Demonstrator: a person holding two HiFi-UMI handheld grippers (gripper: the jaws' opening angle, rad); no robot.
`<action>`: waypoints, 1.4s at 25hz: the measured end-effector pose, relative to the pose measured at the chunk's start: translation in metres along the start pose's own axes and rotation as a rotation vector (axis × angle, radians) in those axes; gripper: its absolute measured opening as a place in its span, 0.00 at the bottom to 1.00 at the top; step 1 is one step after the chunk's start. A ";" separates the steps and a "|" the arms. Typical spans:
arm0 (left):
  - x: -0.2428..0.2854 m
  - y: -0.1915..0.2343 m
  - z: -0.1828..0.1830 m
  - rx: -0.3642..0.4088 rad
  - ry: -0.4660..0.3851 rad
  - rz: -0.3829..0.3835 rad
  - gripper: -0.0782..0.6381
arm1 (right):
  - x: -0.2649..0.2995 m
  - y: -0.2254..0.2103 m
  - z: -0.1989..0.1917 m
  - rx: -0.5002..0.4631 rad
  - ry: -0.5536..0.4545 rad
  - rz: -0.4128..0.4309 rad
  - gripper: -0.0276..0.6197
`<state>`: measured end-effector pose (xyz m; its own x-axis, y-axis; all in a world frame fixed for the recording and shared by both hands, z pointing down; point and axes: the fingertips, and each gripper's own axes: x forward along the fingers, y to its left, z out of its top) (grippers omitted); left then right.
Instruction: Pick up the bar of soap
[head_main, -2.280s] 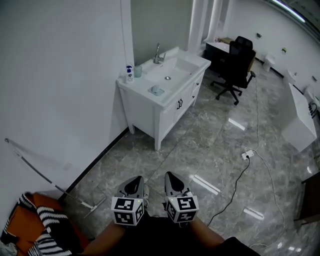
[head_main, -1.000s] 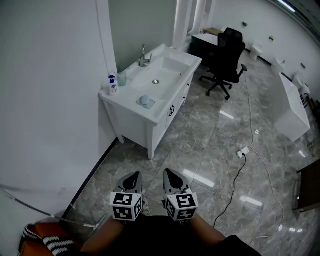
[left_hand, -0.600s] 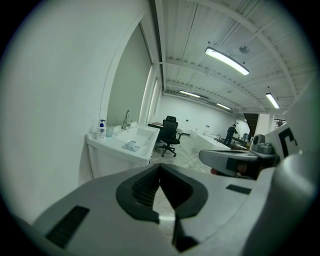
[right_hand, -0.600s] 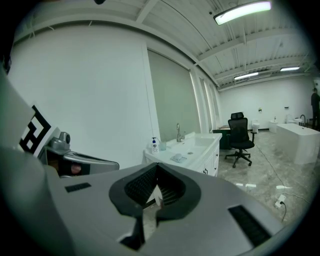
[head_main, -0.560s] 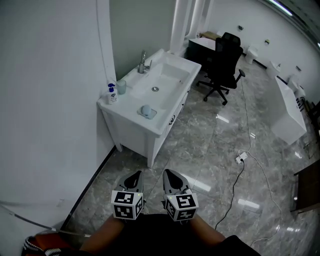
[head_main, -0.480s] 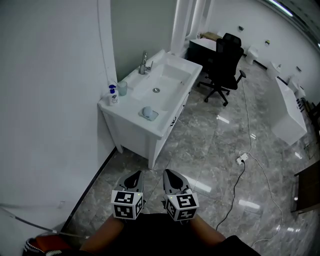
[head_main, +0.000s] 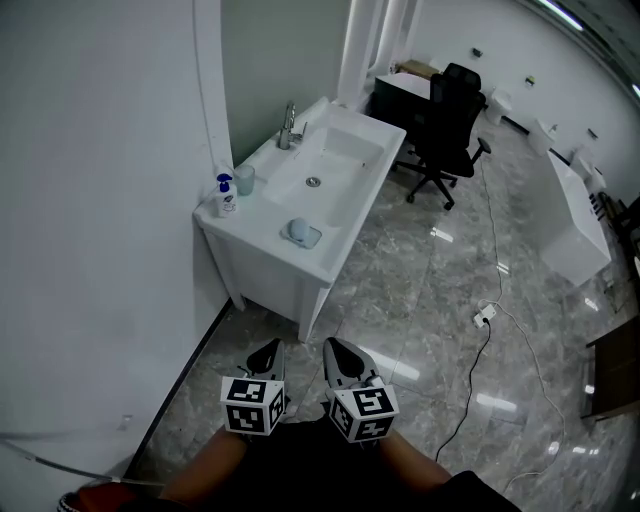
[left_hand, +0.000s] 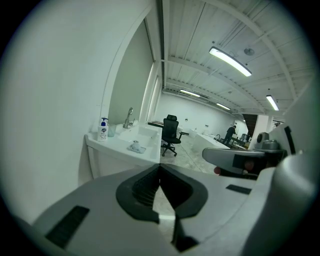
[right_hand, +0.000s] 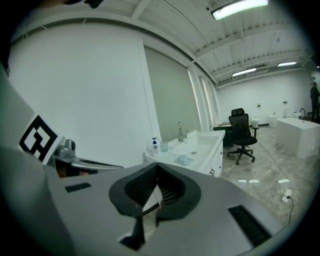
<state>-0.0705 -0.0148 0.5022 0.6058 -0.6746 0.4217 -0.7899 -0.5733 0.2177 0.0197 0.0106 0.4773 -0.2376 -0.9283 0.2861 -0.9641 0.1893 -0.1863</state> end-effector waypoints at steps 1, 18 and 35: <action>0.000 0.000 -0.001 0.002 0.003 -0.004 0.12 | 0.000 0.000 -0.001 0.010 0.005 -0.001 0.05; 0.025 0.017 0.011 -0.002 -0.013 0.042 0.12 | 0.037 -0.023 0.013 0.003 -0.003 0.023 0.05; 0.111 0.042 0.038 -0.017 0.030 0.058 0.12 | 0.116 -0.072 0.034 -0.017 0.021 0.055 0.05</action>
<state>-0.0329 -0.1320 0.5249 0.5560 -0.6920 0.4605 -0.8253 -0.5255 0.2067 0.0653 -0.1215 0.4919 -0.2926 -0.9095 0.2951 -0.9513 0.2456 -0.1863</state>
